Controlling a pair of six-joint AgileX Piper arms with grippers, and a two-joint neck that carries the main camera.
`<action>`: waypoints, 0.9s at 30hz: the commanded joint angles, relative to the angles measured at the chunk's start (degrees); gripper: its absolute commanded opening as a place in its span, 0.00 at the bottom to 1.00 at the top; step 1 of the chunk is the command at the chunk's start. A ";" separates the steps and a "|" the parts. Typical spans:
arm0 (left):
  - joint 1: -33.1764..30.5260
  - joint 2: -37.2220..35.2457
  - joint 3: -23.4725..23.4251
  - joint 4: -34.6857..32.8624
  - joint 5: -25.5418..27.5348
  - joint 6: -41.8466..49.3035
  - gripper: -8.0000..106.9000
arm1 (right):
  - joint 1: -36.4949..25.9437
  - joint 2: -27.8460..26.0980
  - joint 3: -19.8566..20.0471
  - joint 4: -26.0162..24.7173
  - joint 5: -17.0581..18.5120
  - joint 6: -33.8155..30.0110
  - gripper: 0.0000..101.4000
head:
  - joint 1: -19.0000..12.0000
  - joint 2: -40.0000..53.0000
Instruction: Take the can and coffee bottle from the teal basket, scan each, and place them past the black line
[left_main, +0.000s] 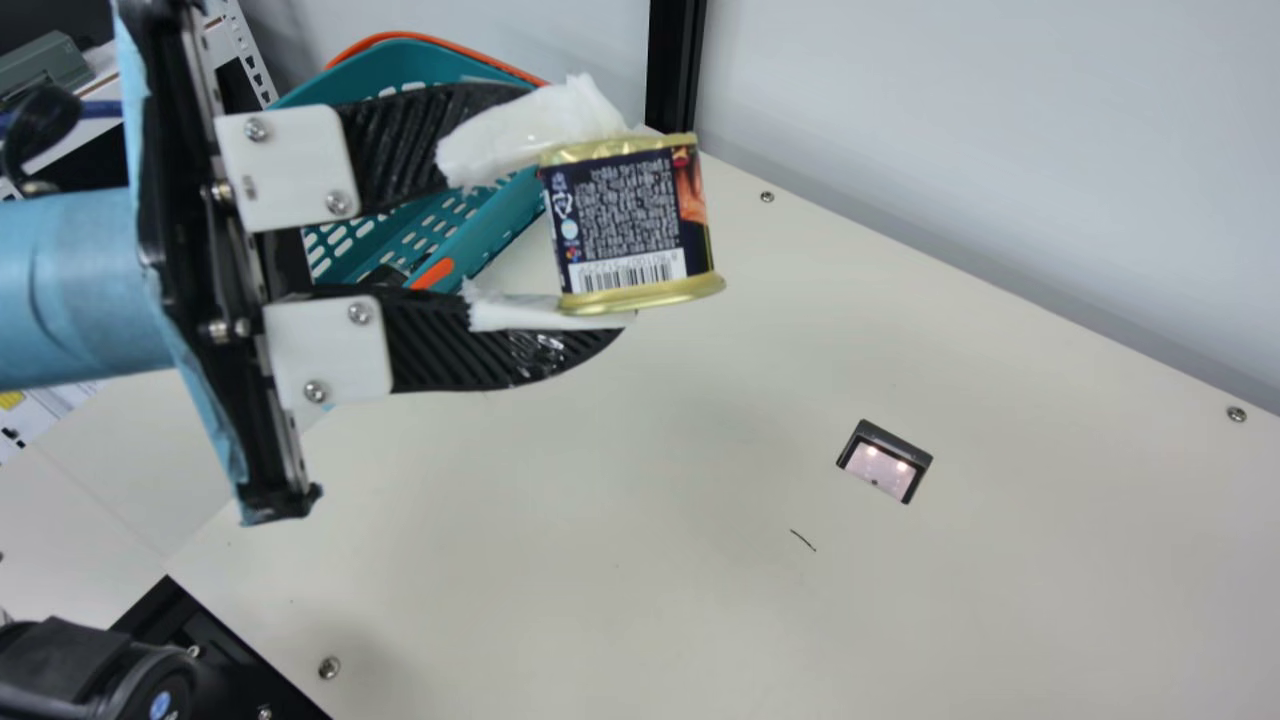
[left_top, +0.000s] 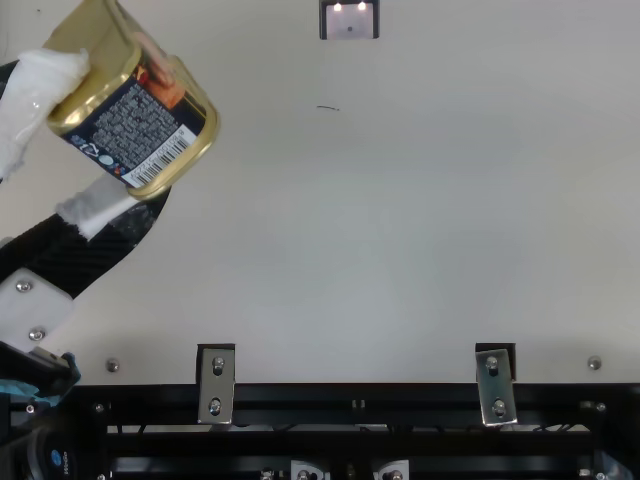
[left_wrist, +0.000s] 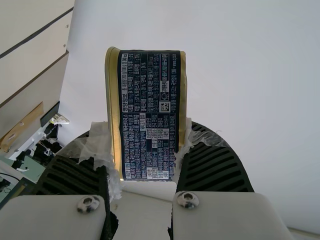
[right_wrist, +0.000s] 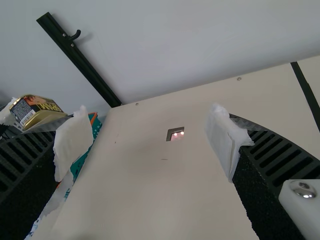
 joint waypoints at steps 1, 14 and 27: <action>0.00 0.00 0.00 0.00 0.00 0.00 0.16 | 0.00 0.00 0.00 0.00 0.00 0.00 1.00 | -1.04 0.42; -0.03 0.44 0.34 -0.30 -0.03 0.87 0.16 | 0.00 0.00 0.00 0.00 0.00 0.00 1.00 | -1.04 0.42; -9.58 2.94 -1.51 -0.13 -20.48 24.43 0.16 | 0.00 0.00 0.00 0.00 0.00 0.00 1.00 | -1.04 0.42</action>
